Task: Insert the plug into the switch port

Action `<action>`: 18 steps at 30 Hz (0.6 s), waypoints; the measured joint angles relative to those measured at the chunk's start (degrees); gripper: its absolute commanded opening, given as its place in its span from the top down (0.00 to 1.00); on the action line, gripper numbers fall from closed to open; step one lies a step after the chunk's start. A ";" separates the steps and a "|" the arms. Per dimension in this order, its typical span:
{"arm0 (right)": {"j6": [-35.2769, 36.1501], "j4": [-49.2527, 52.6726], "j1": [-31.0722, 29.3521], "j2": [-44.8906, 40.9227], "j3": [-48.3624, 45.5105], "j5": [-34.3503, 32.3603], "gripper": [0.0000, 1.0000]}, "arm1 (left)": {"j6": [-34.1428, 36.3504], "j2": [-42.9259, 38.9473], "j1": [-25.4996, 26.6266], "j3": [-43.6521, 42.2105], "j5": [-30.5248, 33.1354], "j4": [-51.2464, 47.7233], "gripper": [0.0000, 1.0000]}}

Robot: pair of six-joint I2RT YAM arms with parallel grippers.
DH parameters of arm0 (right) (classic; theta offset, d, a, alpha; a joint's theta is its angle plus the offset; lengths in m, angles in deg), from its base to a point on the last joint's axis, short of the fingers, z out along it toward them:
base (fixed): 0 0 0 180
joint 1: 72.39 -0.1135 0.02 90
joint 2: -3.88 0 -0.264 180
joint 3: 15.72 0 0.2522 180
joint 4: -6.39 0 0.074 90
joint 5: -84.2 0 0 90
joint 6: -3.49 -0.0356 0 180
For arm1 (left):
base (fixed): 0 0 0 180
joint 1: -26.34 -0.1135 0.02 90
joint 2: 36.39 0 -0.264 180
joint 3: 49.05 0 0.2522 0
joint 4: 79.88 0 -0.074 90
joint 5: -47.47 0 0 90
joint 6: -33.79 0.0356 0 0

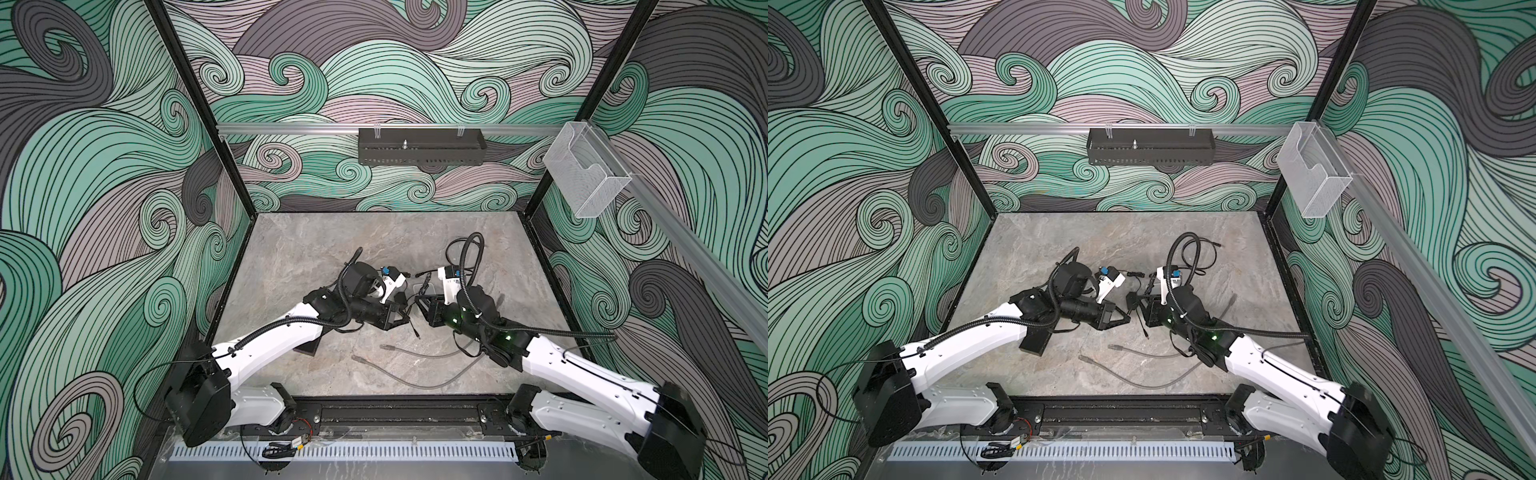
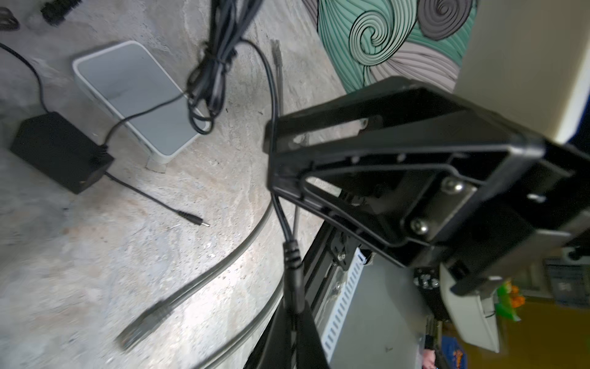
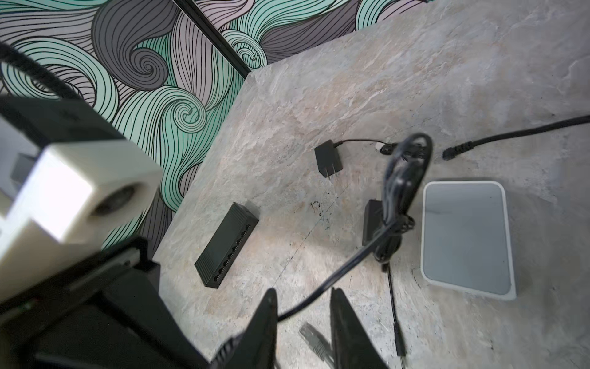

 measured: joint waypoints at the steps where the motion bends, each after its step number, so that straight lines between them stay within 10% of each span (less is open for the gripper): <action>1: 1.55 2.36 0.37 -2.58 0.00 0.74 0.64 | 2.34 0.44 0.00 2.40 0.87 -2.99 1.00; 18: 32.54 20.65 1.99 -13.18 3.04 26.67 0.72 | 35.98 5.38 4.20 15.85 16.02 -32.41 1.00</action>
